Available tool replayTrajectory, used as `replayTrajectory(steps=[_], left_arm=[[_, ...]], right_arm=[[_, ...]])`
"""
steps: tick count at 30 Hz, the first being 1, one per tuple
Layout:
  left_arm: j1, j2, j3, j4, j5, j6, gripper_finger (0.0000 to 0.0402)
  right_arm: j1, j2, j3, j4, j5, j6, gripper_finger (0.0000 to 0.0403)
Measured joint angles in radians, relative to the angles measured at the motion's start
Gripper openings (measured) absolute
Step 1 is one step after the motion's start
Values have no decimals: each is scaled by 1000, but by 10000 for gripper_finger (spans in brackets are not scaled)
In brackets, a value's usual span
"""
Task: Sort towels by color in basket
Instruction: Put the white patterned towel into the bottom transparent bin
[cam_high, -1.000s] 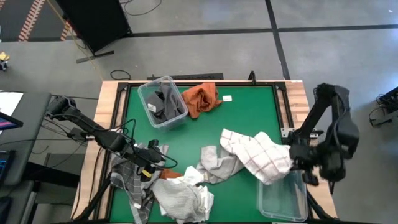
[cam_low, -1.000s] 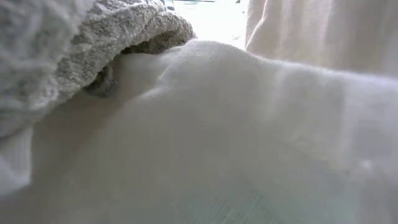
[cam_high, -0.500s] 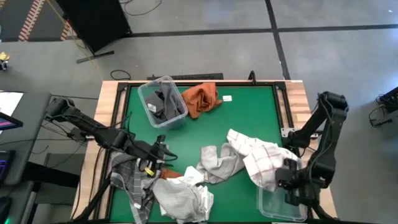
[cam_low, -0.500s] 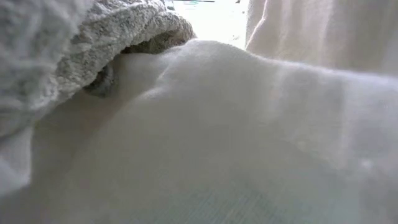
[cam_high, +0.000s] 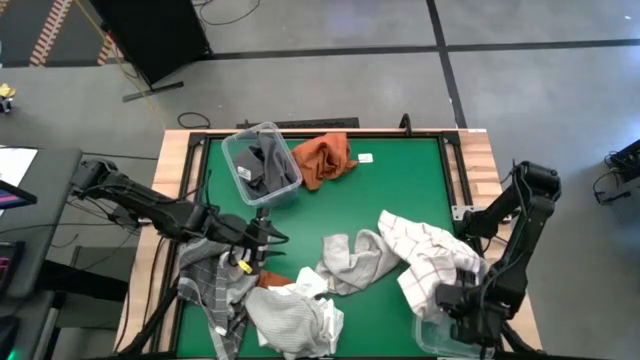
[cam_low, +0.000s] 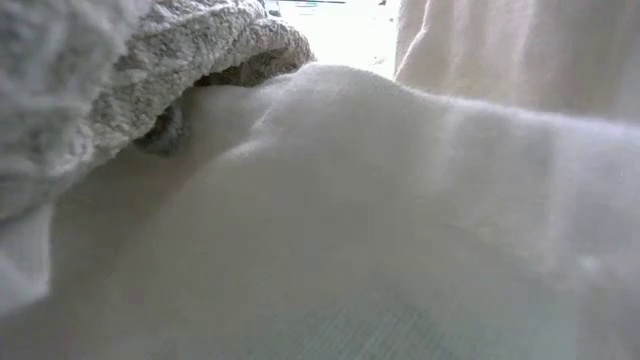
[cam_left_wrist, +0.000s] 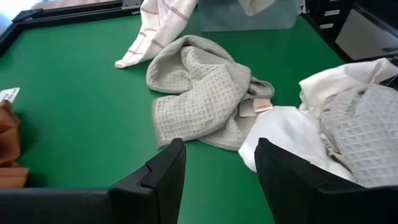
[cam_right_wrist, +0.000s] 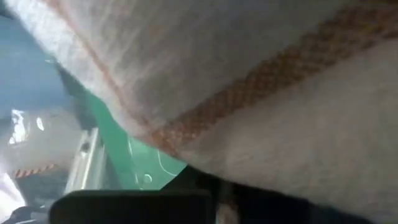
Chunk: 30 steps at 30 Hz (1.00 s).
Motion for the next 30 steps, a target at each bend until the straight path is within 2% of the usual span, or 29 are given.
replayTrajectory(steps=[4, 13, 16, 21, 30], left_arm=[[12, 0, 0, 1, 0, 15, 183], [22, 0, 0, 1, 1, 22, 183], [22, 0, 0, 1, 2, 22, 183], [22, 0, 0, 1, 2, 18, 183], [22, 0, 0, -26, 2, 12, 183]], right_arm=[[-12, -12, 0, -1, -37, 30, 95], [-24, -124, 0, -1, -55, 117, 239], [-24, -183, 0, 1, -49, 145, 274], [-23, -282, 0, 6, -29, 155, 295], [-51, -446, 0, 4, 144, 80, 296]])
